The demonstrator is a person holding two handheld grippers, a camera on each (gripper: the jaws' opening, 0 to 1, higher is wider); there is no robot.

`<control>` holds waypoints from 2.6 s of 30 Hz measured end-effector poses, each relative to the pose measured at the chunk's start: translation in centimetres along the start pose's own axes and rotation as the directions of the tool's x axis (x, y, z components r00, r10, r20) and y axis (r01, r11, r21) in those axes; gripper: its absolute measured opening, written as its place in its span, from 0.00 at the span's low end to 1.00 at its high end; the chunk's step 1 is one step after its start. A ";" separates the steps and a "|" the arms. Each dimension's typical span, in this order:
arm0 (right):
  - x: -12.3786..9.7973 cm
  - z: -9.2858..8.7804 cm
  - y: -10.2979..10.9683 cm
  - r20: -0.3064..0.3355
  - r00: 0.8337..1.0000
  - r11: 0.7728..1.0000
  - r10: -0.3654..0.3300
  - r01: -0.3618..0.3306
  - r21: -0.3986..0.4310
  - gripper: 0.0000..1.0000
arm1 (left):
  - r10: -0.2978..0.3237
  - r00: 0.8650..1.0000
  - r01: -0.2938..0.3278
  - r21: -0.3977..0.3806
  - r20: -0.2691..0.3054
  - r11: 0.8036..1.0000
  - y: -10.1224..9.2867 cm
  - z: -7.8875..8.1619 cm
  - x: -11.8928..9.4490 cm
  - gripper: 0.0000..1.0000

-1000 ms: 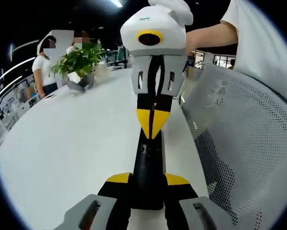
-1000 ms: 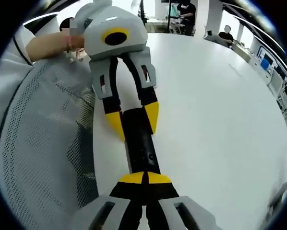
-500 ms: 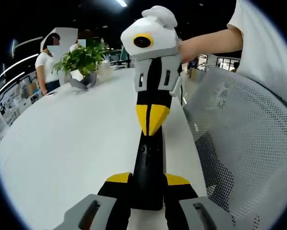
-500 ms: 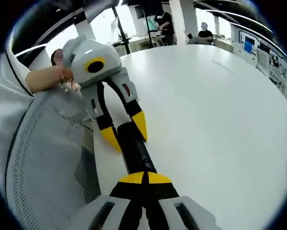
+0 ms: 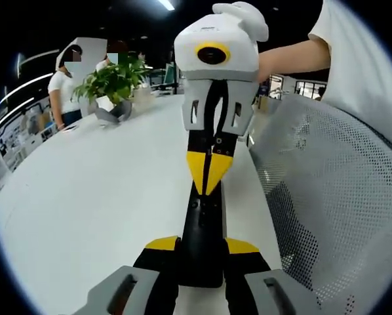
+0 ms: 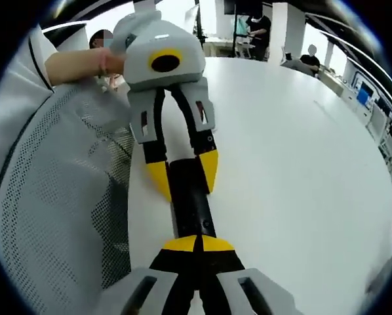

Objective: Press the specified remote control buttons in sequence, fully releasing each button before pressing the next.

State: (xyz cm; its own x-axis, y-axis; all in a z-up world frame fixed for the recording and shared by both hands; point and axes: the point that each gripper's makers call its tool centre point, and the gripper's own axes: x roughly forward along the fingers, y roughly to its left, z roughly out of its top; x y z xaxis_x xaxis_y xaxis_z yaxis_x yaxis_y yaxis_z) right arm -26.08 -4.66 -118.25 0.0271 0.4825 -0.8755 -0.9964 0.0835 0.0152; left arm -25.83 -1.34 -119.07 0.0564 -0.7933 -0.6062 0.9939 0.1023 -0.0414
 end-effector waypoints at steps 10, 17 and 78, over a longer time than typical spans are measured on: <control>0.0 -0.1 -0.1 0.020 0.997 0.997 -0.071 0.071 -0.020 0.00 | 0.003 1.000 -0.002 0.008 -0.002 1.000 -0.1 0.1 0.0 0.24; -0.5 0.0 -0.2 0.089 0.994 0.996 -0.067 0.061 0.069 0.04 | 0.004 1.000 -0.004 0.012 -0.001 1.000 -0.2 0.1 -0.1 0.24; -0.7 -1.1 0.1 -0.058 0.998 0.998 -0.028 0.025 -0.060 0.04 | 0.014 1.000 -0.014 0.033 -0.018 0.999 -0.4 0.1 -0.2 0.24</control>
State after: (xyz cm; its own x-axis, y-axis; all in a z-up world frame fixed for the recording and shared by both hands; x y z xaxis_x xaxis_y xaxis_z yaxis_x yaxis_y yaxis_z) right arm -26.27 -5.99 -118.21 0.0507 0.4287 -0.9020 -0.9984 0.0434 -0.0355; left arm -26.23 -1.28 -118.80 0.0688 -0.7812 -0.6205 0.9956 0.0934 -0.0073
